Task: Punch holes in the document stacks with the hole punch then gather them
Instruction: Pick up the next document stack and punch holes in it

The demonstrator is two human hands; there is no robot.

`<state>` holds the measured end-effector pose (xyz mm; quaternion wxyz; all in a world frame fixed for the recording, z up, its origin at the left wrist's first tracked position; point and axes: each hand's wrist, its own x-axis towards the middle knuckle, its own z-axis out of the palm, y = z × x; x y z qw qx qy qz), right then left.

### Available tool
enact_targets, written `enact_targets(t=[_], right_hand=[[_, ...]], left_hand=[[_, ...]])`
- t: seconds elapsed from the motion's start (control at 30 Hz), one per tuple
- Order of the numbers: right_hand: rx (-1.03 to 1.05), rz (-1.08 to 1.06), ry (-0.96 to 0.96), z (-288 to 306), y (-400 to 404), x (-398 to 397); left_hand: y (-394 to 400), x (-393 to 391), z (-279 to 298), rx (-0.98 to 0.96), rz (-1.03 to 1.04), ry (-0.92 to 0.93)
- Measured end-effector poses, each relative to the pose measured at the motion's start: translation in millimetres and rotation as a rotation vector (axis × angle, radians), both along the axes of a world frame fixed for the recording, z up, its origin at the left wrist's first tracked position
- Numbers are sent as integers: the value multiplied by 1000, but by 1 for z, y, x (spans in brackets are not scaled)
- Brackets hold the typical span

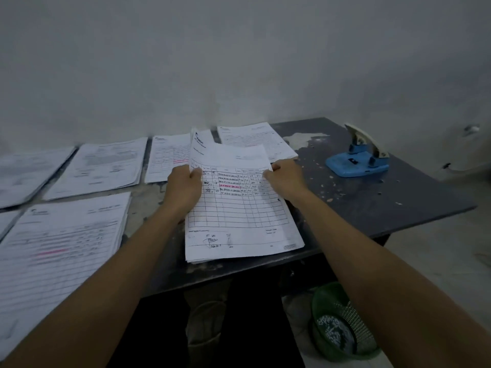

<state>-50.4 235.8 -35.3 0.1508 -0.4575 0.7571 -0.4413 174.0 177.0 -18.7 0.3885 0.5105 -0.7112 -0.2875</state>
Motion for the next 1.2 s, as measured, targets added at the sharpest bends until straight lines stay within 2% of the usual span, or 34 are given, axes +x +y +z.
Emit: enact_targets(t=[0.13,0.33,0.6,0.83,1.07,1.2], right_hand=[[-12,97,59,-6,-3,36],[-45,197,141,-15,-7,79],[-104,144,227,-37,-1,102],[-52,137,296,-34,-1,104],[-56,98,233,-31,-1,104],[-53,39,194,-22,-16,101]], left_hand=[[2,43,-6,13,48,-138],[10,80,-9,-69,124,-416],[13,105,-22,-97,231,-635],[12,109,-29,-178,238,-695],[7,110,-26,-260,216,-774],[-5,106,-21,-373,226,-803]])
